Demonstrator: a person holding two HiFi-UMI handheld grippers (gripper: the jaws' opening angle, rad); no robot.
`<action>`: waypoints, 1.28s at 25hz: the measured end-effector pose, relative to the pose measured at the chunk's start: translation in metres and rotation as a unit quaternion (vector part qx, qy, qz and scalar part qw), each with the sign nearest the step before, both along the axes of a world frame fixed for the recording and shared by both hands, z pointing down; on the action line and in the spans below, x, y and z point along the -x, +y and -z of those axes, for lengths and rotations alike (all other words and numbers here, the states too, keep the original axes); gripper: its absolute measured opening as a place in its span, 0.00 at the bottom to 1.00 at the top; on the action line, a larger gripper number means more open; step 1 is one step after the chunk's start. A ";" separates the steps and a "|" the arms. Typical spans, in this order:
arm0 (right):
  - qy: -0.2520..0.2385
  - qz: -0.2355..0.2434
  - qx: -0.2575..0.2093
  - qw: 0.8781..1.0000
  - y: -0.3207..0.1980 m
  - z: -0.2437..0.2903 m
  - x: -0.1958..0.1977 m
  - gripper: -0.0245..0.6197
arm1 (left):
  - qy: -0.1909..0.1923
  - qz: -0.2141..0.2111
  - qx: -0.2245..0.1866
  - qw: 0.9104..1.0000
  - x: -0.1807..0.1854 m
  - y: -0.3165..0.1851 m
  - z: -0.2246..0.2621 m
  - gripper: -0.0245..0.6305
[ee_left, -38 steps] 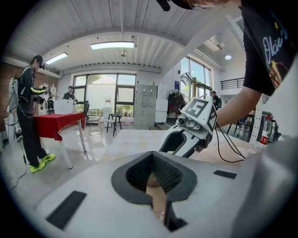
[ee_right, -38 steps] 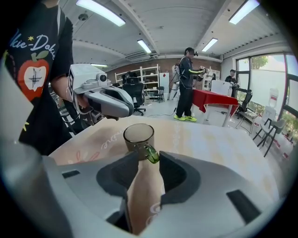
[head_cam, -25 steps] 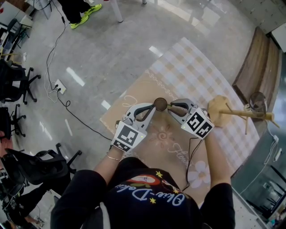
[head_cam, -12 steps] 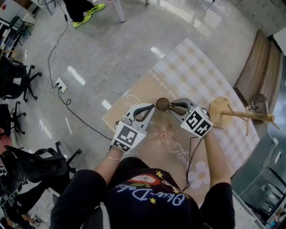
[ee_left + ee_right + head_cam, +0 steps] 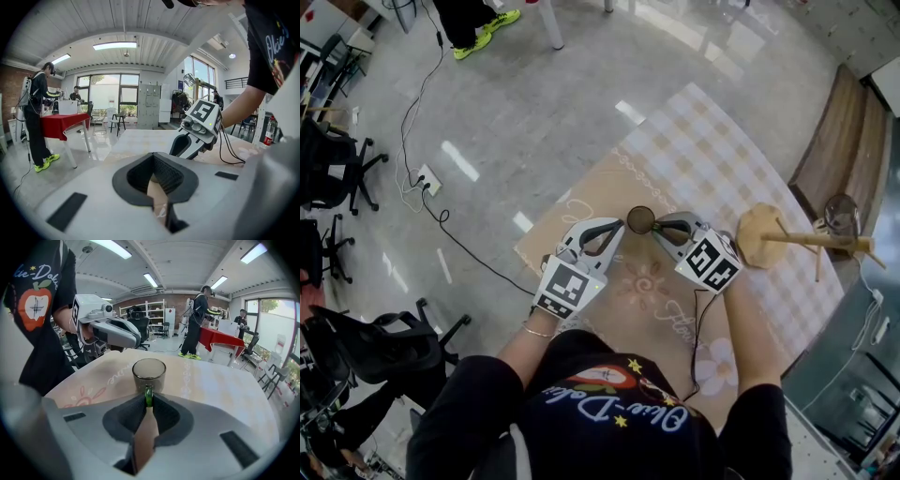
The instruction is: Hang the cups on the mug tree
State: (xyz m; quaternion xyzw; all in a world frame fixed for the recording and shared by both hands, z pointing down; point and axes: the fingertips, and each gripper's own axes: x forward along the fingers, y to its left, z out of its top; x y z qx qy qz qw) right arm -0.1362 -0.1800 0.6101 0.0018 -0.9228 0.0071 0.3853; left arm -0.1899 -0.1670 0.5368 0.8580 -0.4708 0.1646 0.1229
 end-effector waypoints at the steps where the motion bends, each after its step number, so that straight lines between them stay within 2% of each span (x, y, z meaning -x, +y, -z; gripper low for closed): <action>1: -0.002 -0.002 -0.003 1.000 0.000 0.000 0.000 0.11 | 0.000 0.000 0.000 1.000 0.000 0.000 0.000 0.05; 5: -0.009 -0.013 -0.014 1.000 0.003 0.002 -0.002 0.11 | -0.001 -0.001 -0.002 1.000 -0.001 0.002 0.002 0.05; 10: -0.019 -0.051 0.007 0.998 0.004 0.003 -0.007 0.11 | 0.000 -0.002 -0.005 1.000 -0.002 0.004 0.003 0.05; 15: -0.034 -0.082 0.007 0.996 0.005 0.012 -0.011 0.11 | 0.001 -0.006 -0.008 1.000 -0.005 0.006 0.006 0.05; 32: -0.066 -0.166 -0.003 0.984 0.016 0.046 -0.030 0.11 | 0.003 -0.047 -0.013 0.999 -0.025 0.007 0.013 0.05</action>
